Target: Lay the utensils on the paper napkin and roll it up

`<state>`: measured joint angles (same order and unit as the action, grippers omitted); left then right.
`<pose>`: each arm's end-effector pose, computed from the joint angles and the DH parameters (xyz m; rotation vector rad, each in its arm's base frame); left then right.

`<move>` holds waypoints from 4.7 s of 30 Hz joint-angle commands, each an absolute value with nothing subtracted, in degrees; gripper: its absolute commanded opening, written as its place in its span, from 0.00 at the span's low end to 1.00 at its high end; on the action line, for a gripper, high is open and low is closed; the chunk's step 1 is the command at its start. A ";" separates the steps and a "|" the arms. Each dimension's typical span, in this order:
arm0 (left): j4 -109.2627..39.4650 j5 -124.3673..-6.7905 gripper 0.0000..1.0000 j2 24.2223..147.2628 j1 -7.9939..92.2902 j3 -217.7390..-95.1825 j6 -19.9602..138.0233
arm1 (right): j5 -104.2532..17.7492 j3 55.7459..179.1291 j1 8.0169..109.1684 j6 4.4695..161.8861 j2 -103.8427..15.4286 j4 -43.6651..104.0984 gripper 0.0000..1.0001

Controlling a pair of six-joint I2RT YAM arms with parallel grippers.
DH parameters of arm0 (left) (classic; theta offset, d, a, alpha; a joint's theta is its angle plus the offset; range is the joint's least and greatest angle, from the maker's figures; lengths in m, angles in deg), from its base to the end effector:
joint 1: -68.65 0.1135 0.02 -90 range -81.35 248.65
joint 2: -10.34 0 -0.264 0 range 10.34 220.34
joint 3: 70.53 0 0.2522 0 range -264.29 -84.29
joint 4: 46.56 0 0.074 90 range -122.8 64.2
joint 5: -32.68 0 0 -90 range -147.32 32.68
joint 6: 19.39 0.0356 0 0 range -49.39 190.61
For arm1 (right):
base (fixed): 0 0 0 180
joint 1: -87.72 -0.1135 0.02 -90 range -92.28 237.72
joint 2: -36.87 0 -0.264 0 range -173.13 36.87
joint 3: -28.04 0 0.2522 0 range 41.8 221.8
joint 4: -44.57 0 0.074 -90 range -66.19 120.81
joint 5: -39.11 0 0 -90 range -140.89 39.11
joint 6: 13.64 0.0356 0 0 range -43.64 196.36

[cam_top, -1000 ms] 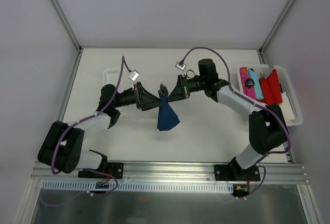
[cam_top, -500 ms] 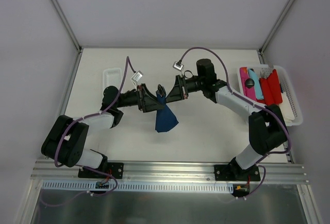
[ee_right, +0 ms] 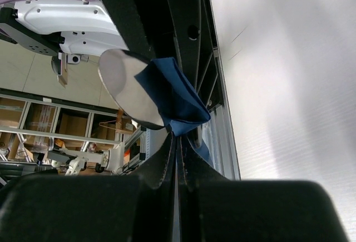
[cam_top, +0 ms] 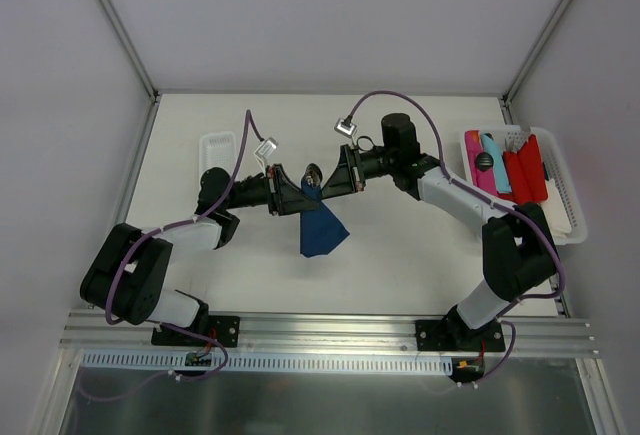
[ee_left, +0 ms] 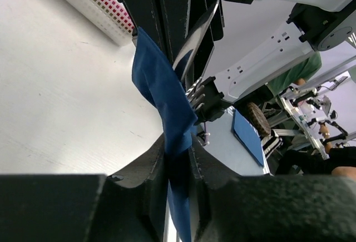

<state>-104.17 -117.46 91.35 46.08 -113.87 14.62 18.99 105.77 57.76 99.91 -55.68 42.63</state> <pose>0.2325 -0.1301 0.2514 0.6428 1.5259 -1.7252 0.2936 0.2078 0.2879 -1.0398 1.7550 1.7351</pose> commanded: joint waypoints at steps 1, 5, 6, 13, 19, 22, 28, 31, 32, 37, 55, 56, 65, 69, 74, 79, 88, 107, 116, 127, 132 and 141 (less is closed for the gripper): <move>-113.39 -119.19 0.15 90.84 45.18 -114.88 14.63 | 20.12 108.77 57.13 100.62 -55.15 45.67 0.00; -114.09 -117.88 0.02 90.76 44.92 -114.88 13.92 | 18.81 110.00 57.31 101.32 -55.59 45.58 0.01; -114.18 -117.44 0.00 90.67 44.92 -114.70 13.92 | 18.46 110.27 57.48 101.59 -55.67 45.40 0.07; -112.25 -110.06 0.00 86.81 45.62 -113.83 15.06 | 13.97 112.38 62.66 100.45 -53.66 40.66 0.37; -109.36 -98.03 0.00 79.69 46.59 -111.63 17.26 | 10.03 112.47 66.45 93.81 -48.39 32.88 0.51; -105.93 -89.77 0.00 75.05 46.67 -109.79 19.37 | 1.52 115.00 66.54 85.79 -44.43 20.60 0.26; -90.82 -76.34 0.00 66.26 46.41 -108.91 22.80 | -12.91 119.32 66.01 75.15 -40.13 9.47 0.07; -84.85 -73.93 0.00 63.26 46.50 -109.07 23.67 | -16.96 121.78 63.04 72.50 -38.98 6.48 0.07; -84.83 -74.10 0.00 62.99 46.41 -108.99 23.50 | -18.19 122.48 62.15 71.89 -38.98 6.03 0.07; -86.06 -74.72 0.00 62.02 46.50 -108.64 21.39 | -18.90 122.66 55.04 71.62 -40.03 6.46 0.11; -85.00 -77.88 0.00 60.88 45.88 -109.69 19.37 | -14.86 122.84 46.33 75.22 -47.06 13.76 0.45; -85.00 -78.15 0.00 60.87 45.88 -109.69 19.37 | -14.94 123.01 46.15 75.05 -47.84 13.76 0.46; -84.30 -79.64 0.00 60.79 45.62 -110.92 18.58 | -15.03 122.84 45.62 74.35 -48.56 15.69 0.58; -84.30 -80.26 0.00 60.96 45.53 -110.92 18.23 | -15.47 123.01 45.62 73.73 -48.29 15.87 0.62; -86.06 -81.14 0.00 61.84 45.62 -110.92 17.17 | -14.16 123.19 45.62 73.29 -49.08 15.87 0.66; -87.02 -82.63 0.00 62.71 45.53 -111.54 16.65 | -13.98 122.40 45.62 73.20 -49.61 16.22 0.68; -90.10 -84.92 0.00 64.65 45.53 -112.33 14.89 | -12.75 122.31 45.53 72.67 -50.22 16.40 0.71; -99.85 -86.94 0.00 68.43 45.53 -111.71 10.41 | 0.95 119.33 47.73 81.53 -51.45 24.38 0.61; -104.77 -87.99 0.00 70.80 45.53 -111.54 7.77 | 11.85 114.58 52.65 106.40 -56.02 48.63 0.44; -107.33 -87.90 0.00 73.53 45.62 -111.89 6.54 | 15.37 110.89 52.65 114.33 -56.12 59.19 0.47; -108.73 -87.29 0.00 74.14 45.53 -111.54 6.10 | 16.16 109.92 52.65 115.21 -55.76 60.08 0.44; -109.70 -86.67 0.00 74.59 45.53 -111.27 5.92 | 17.48 108.16 51.77 115.91 -55.06 61.40 0.44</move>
